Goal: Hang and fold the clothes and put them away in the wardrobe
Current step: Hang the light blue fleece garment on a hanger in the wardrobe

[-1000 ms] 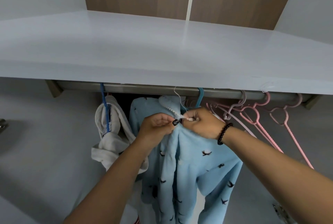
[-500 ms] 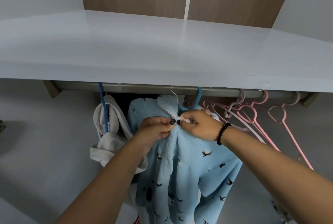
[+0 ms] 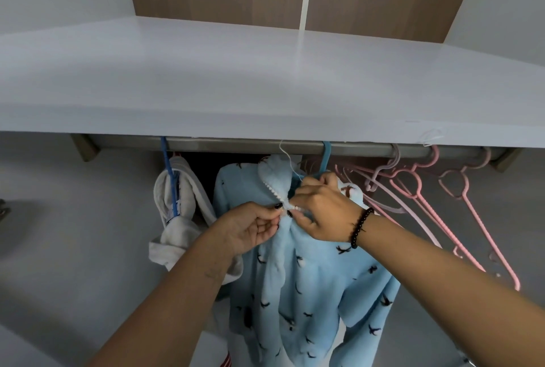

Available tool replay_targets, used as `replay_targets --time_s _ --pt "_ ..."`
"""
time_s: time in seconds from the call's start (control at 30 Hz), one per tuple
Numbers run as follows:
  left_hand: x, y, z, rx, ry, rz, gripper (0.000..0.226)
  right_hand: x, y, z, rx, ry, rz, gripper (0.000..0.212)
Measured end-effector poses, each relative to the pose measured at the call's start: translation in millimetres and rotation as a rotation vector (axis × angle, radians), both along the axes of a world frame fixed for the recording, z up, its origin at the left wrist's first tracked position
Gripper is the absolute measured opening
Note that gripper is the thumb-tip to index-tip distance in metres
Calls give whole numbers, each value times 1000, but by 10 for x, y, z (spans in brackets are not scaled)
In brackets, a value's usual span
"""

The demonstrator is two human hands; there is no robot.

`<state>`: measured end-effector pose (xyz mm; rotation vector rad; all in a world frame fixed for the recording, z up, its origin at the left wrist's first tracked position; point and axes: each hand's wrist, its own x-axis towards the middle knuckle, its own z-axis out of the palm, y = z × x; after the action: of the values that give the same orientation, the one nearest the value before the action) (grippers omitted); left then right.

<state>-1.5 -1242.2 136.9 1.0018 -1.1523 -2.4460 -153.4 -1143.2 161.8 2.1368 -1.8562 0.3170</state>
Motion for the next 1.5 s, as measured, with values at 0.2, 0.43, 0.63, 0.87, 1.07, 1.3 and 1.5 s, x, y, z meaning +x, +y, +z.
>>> replay_targets --time_s 0.2,0.43,0.63,0.87,1.07,1.3,1.5 --pt "1 -56 101 -147 -40 -64 9 24 -2 51 66 -330 -114 27" --pt "42 -112 131 -294 -181 -141 5 79 -46 -9 29 -348 -212 12" --pt "49 -21 -22 -420 -251 7 8 157 1 -74 -72 -240 -222 30" --pt "34 47 -147 -431 -123 168 18 -50 225 37 -241 -454 -648 58" --pt "147 27 -52 -954 -176 391 27 -3 174 100 200 -627 -632 45" --pt "609 11 74 -1446 -196 680 40 440 -19 120 35 -643 -484 32" --pt "970 -74 -128 -1350 -605 613 66 952 -379 108 4 -702 -449 23"
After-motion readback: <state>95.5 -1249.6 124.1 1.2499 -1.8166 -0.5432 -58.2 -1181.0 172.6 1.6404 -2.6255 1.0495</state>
